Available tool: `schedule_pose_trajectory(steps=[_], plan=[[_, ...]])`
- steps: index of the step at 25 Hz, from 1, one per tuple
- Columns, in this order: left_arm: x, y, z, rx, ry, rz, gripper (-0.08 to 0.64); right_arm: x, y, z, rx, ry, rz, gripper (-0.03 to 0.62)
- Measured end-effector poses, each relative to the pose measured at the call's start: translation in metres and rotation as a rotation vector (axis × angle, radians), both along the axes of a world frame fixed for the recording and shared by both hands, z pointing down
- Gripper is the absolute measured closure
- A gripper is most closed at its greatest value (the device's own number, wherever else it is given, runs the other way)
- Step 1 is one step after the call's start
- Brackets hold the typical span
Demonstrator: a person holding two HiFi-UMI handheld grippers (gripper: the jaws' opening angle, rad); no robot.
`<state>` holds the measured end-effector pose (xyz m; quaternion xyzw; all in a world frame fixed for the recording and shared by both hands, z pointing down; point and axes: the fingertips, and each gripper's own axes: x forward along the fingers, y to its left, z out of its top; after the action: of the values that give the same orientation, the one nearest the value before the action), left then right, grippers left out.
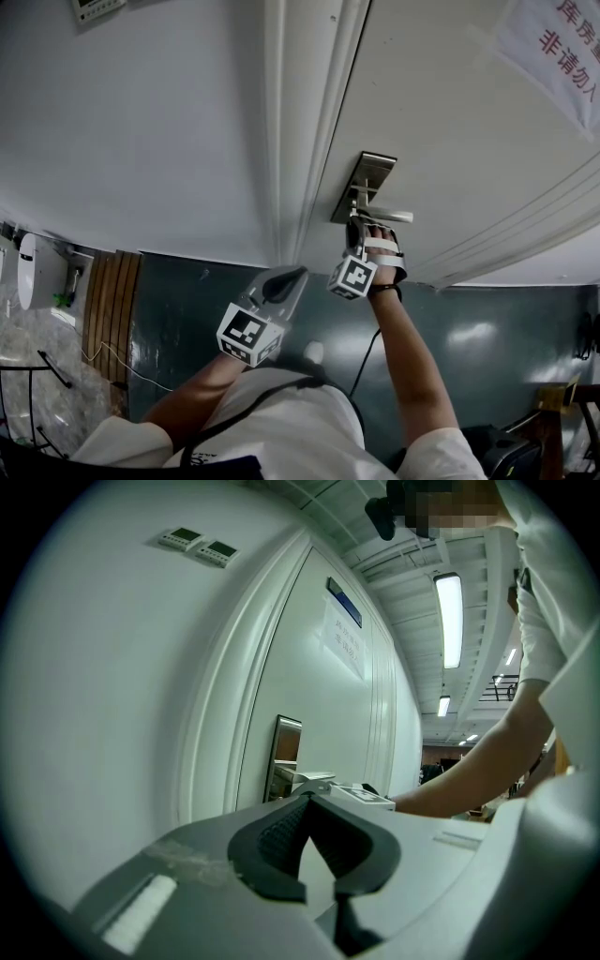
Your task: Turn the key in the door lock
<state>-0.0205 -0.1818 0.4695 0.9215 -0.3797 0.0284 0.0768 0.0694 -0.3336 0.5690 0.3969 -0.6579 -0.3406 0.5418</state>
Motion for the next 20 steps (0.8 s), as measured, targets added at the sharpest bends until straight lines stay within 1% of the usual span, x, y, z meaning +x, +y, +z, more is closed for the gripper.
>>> schedule_pose_trajectory(steps=[4,6,12,16,20], plan=[[0.003,0.002,-0.002,0.002,-0.002,-0.007,0.555,0.002,0.001,0.002,-0.011,-0.056,0.021,0.511],[0.003,0.002,-0.003,0.001,-0.004,-0.011,0.555,0.003,0.003,-0.002,-0.008,-0.088,0.027,0.495],[0.009,0.003,-0.003,0.003,-0.011,-0.012,0.555,0.007,0.012,-0.006,-0.024,-0.166,0.027,0.486],[0.017,0.003,-0.003,0.004,-0.015,0.000,0.555,0.010,0.020,-0.015,-0.021,-0.249,0.044,0.486],[0.025,0.003,-0.005,0.008,-0.015,0.011,0.555,0.010,0.031,-0.028,-0.014,-0.369,0.056,0.486]])
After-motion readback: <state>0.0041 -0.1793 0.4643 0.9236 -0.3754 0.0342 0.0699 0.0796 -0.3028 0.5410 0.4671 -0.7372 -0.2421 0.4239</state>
